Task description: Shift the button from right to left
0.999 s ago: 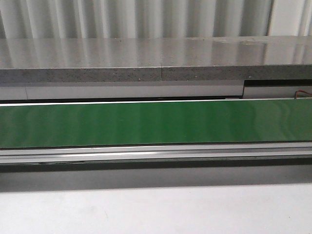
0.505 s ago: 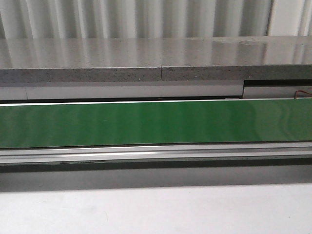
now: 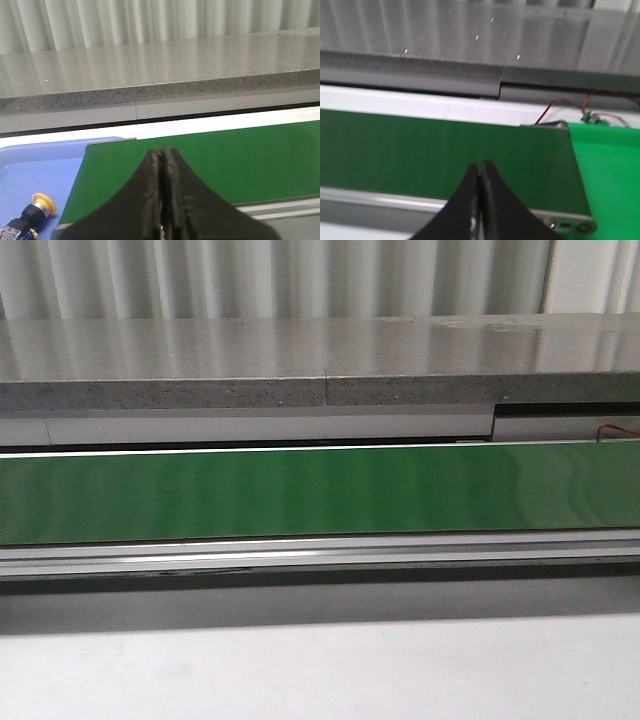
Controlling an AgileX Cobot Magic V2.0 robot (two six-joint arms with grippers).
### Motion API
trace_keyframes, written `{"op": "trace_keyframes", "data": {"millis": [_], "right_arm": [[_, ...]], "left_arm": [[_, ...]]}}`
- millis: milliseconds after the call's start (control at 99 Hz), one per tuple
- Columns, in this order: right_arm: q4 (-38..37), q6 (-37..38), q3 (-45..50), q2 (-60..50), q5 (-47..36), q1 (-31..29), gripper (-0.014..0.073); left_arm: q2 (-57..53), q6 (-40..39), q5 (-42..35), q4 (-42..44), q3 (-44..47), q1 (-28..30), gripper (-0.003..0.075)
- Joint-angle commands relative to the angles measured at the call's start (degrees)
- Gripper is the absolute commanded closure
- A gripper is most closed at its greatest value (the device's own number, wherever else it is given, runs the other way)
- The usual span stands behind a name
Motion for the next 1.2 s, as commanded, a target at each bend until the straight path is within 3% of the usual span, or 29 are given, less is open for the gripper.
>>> {"op": "trace_keyframes", "data": {"millis": [0,293,545,1191], "right_arm": [[-1.3,-0.3,1.9,-2.3,-13.5,-2.1,0.0661],[-2.3,1.0,9.0,-9.4,-13.9,-8.8,0.0661],[-2.8,1.0,11.5,-15.0,-7.8,-8.9,0.0661],[-2.5,1.0,11.5,-15.0,-8.1,-8.9,0.0661]], "left_arm": [[-1.9,-0.6,-4.4,-0.1,2.3,0.1,0.0741],[-1.9,-0.6,-4.4,-0.1,2.3,0.1,0.0741],[-1.9,-0.6,-4.4,-0.1,2.3,0.1,0.0741],[-1.9,-0.6,-4.4,-0.1,2.3,0.1,0.0741]]}}
